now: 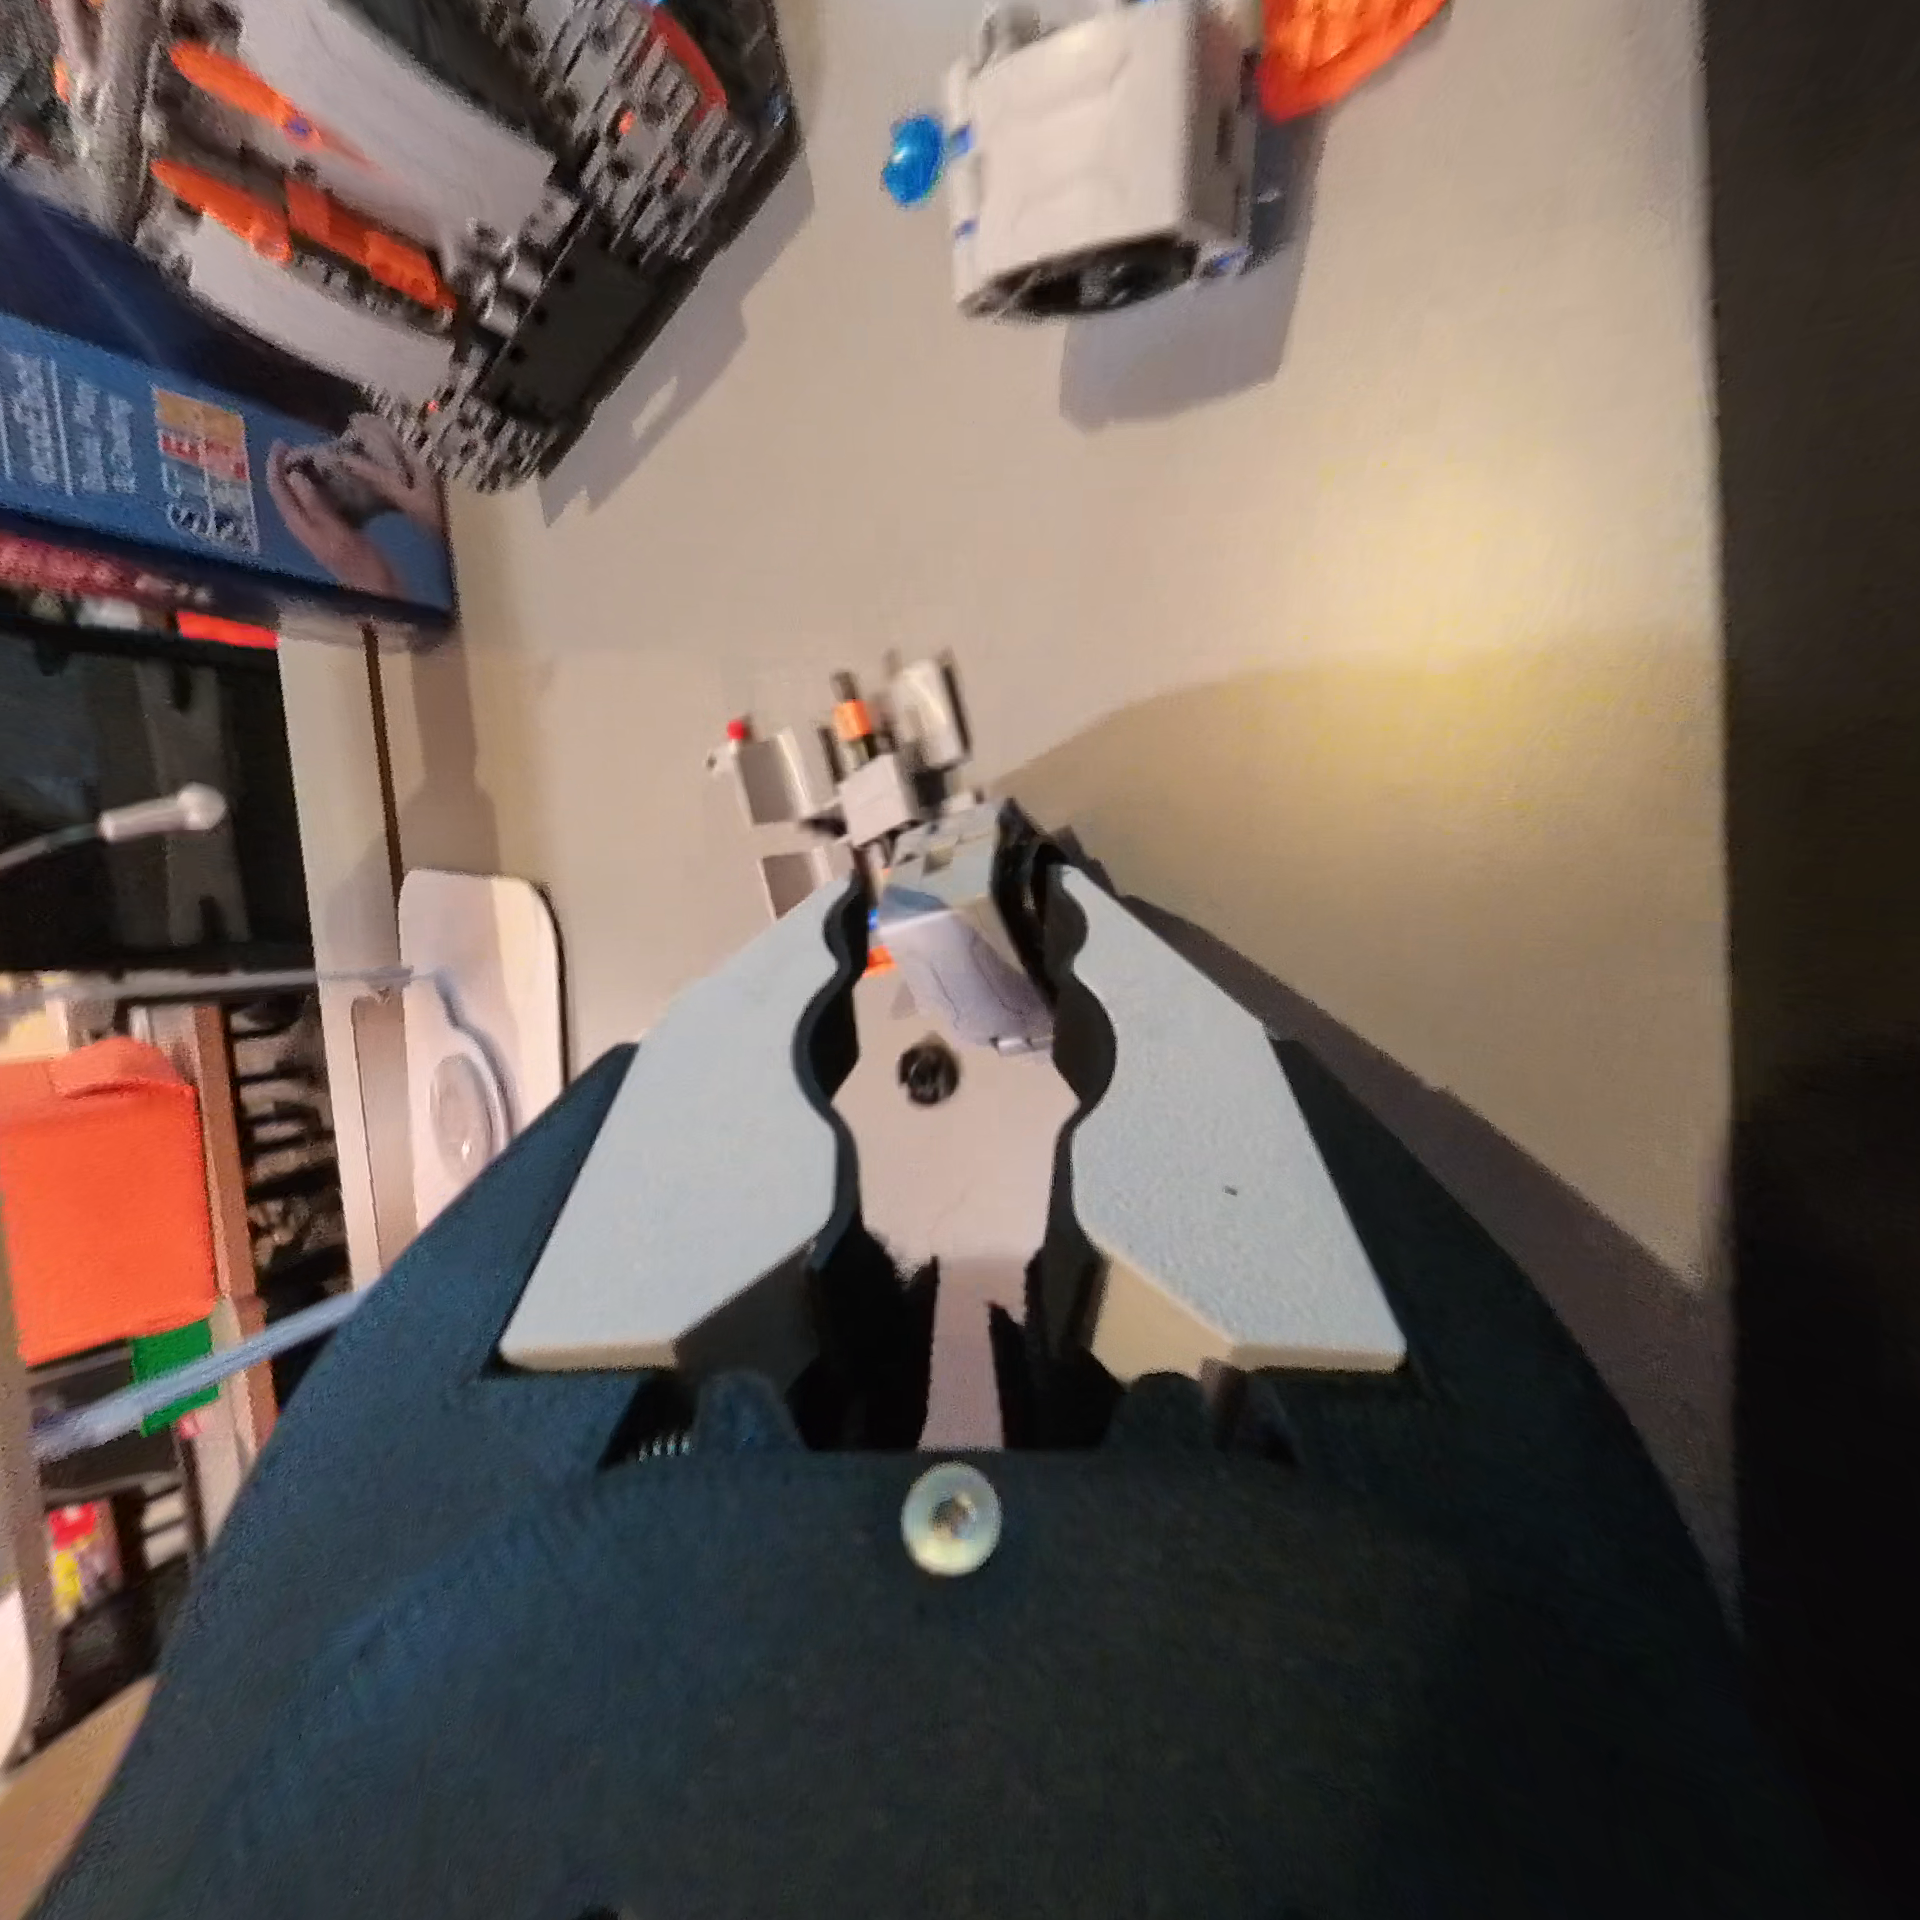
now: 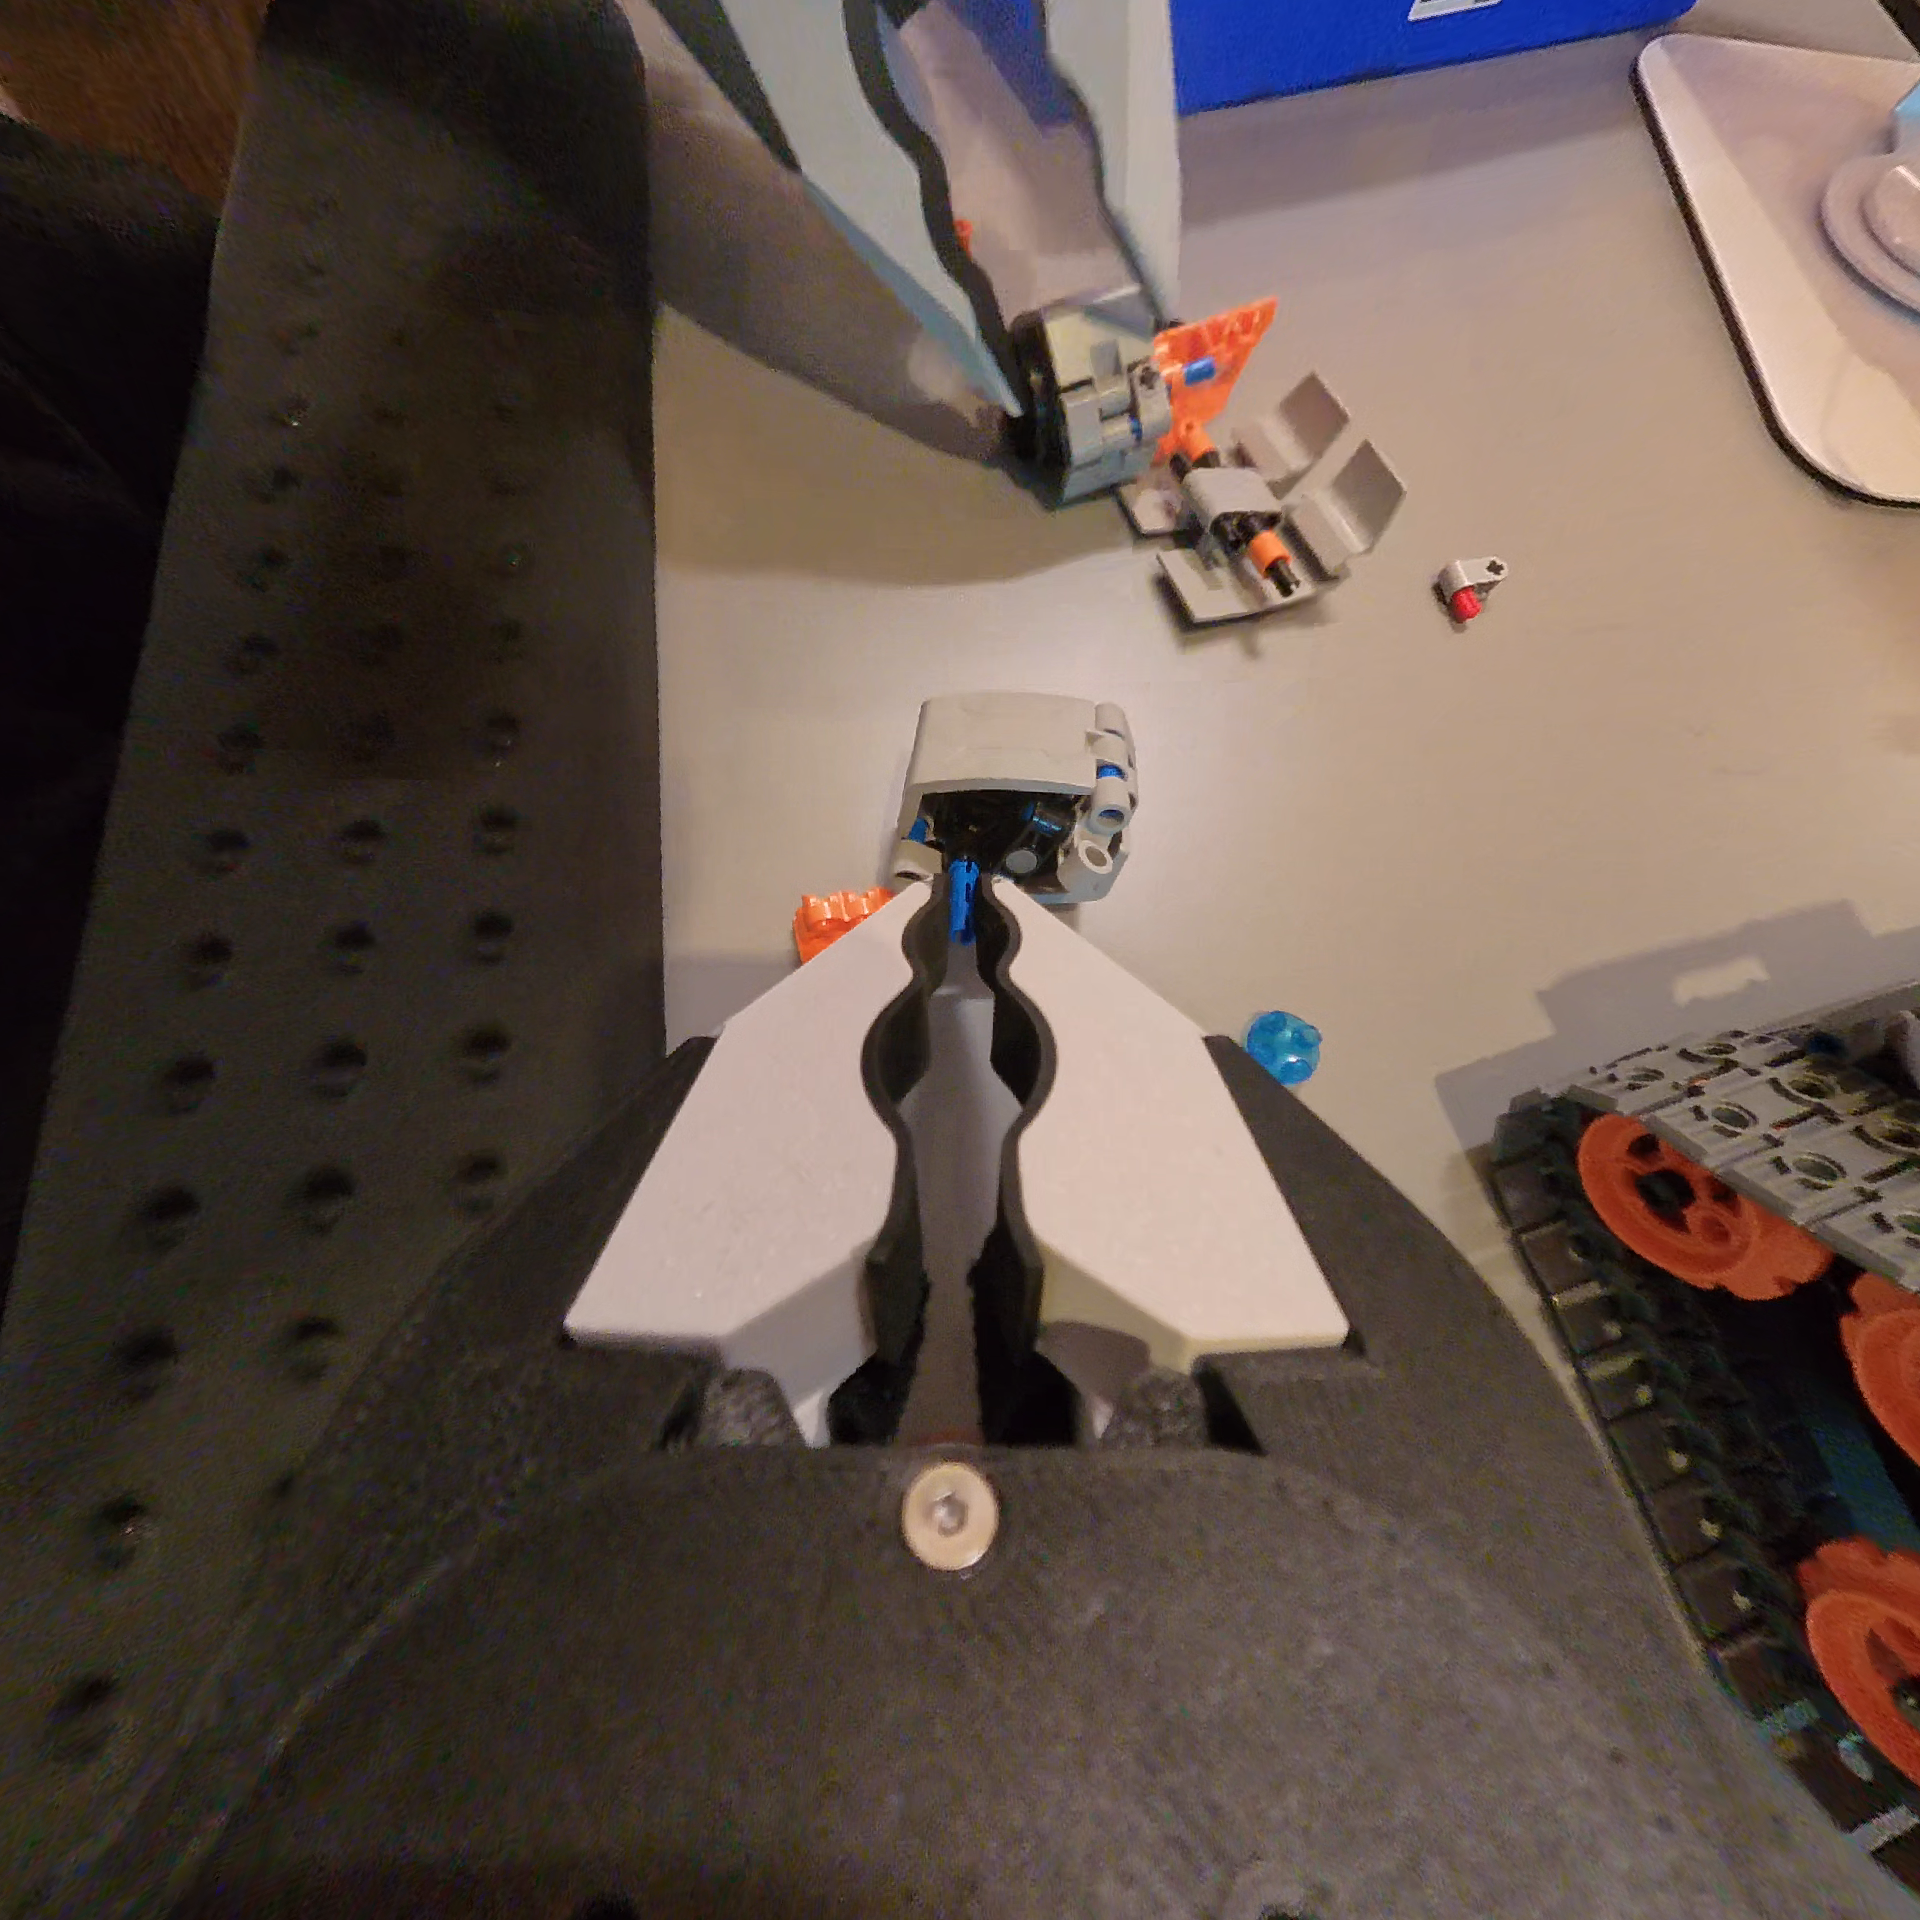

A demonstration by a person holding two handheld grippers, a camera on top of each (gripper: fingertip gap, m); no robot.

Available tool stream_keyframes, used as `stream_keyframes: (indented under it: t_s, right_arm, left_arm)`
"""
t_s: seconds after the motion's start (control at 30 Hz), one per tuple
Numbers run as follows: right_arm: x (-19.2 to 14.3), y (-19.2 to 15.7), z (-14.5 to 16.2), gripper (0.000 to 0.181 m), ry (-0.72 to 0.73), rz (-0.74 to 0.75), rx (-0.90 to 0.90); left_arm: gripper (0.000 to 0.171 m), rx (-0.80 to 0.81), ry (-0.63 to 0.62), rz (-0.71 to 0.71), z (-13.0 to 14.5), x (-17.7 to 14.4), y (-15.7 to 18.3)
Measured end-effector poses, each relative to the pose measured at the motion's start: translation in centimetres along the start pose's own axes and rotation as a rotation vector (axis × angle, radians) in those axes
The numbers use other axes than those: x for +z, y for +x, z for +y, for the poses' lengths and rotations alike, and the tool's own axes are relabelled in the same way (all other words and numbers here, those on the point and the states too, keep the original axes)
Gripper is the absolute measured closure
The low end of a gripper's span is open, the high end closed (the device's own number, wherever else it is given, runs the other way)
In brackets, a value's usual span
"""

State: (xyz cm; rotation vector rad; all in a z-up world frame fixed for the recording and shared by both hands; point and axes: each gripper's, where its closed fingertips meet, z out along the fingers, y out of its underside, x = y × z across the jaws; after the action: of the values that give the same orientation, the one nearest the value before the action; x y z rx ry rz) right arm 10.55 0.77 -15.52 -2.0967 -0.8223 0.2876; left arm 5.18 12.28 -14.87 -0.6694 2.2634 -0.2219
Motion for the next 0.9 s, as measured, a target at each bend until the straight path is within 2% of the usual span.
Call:
stream_keyframes:
  t_s: [0.1, 0.23, 0.3, 0.4, 0.63, 0.73, 0.83, 0.9]
  right_arm:
    - [-0.1, 0.0, 0.0, 0.18, 0.004, -0.002, 0.002]
    - [-0.1, -0.1, -0.1, 0.18, 0.006, -0.007, 0.007]
    - [-0.1, -0.1, -0.1, 0.18, 0.006, -0.01, 0.009]
    - [-0.2, -0.2, -0.1, 0.18, 0.008, -0.011, 0.013]
    - [-0.4, -0.4, -0.3, 0.18, 0.013, -0.003, 0.007]
    - [-0.6, -0.4, -0.5, 0.18, 0.02, 0.001, 0.004]
    - [-0.6, -0.5, -0.5, 0.18, 0.021, 0.0, 0.002]
    - [-0.6, -0.6, -0.6, 0.18, 0.022, -0.002, 0.001]
  left_arm:
    - [0.124, -0.153, -0.043, 0.005, 1.9, -0.8, -0.9]
    - [0.101, -0.582, -0.115, 0.052, 3.4, -0.9, -0.8]
    - [0.105, -0.748, -0.081, 0.059, 2.7, -0.8, -0.2]
    - [0.106, -0.894, -0.071, 0.032, 2.2, -0.8, 0.5]
    - [0.11, -0.982, -0.112, -0.012, 1.9, 0.6, 0.1]
    - [0.129, -0.919, -0.149, -0.037, 2.4, 1.0, -0.5]
    - [0.13, -0.919, -0.124, 0.013, 2.0, 1.5, -0.8]
    - [0.13, -0.86, -0.114, 0.049, 1.7, 1.8, -1.0]
